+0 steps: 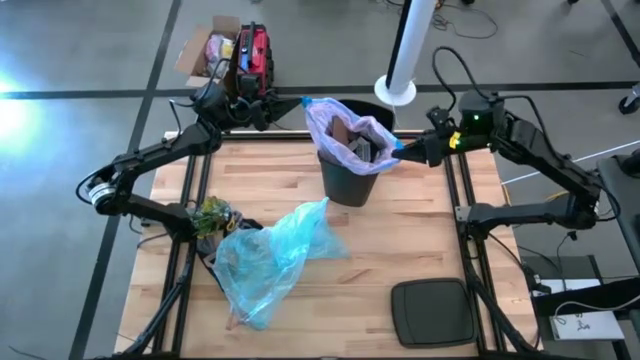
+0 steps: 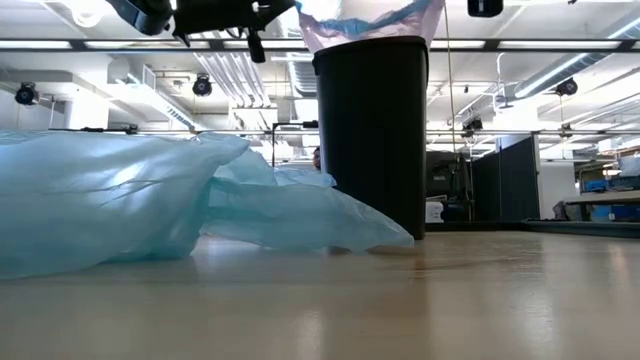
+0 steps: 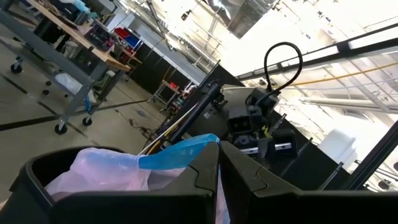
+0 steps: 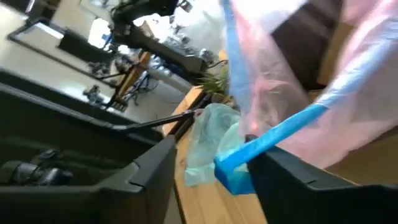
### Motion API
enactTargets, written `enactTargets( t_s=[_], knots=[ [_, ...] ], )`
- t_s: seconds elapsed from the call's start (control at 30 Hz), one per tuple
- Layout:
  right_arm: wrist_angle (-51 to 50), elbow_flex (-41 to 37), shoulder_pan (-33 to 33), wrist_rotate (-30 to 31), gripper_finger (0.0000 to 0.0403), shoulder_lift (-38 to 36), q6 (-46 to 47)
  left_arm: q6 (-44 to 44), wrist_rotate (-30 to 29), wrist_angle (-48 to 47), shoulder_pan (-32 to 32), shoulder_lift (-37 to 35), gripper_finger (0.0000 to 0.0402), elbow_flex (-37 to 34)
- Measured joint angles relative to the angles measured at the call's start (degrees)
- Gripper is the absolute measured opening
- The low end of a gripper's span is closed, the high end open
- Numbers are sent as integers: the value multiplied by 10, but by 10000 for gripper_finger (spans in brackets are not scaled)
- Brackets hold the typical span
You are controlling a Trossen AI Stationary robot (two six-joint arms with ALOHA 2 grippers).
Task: Place trash/remove bag and relplace
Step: Close the pink trash bag
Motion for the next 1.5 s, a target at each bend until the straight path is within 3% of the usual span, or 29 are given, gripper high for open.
enactTargets(
  t_s=[0.3, 0.37, 0.7, 1.0, 1.13, 1.27, 1.4, 1.5],
  knots=[
    [-3, 1, 0, -3, 24, -6, -23, 0, -2, 8, 0, -1, 0, 0],
    [23, 1, 0, -2, 7, -7, -24, -7, -3, 30, 0, -1, 0, 0],
    [325, 2, 0, 18, 3, 4, -15, -20, -14, 48, -4, -1, 0, 84],
    [368, 3, 0, 65, 0, 73, -57, -7, -14, 45, -28, 29, 0, 164],
    [450, 3, 2, 97, 0, 139, -53, -7, -14, 45, -46, 53, 0, 191],
    [559, 12, 7, 96, 0, 207, -25, -10, -14, 42, -65, 83, 0, 214],
    [571, 51, 7, 88, 0, 257, -18, -12, -13, 41, -84, 105, 0, 238],
    [572, 86, 11, 46, 0, 287, -16, -13, -13, 44, -93, 113, 0, 250]
  ],
)
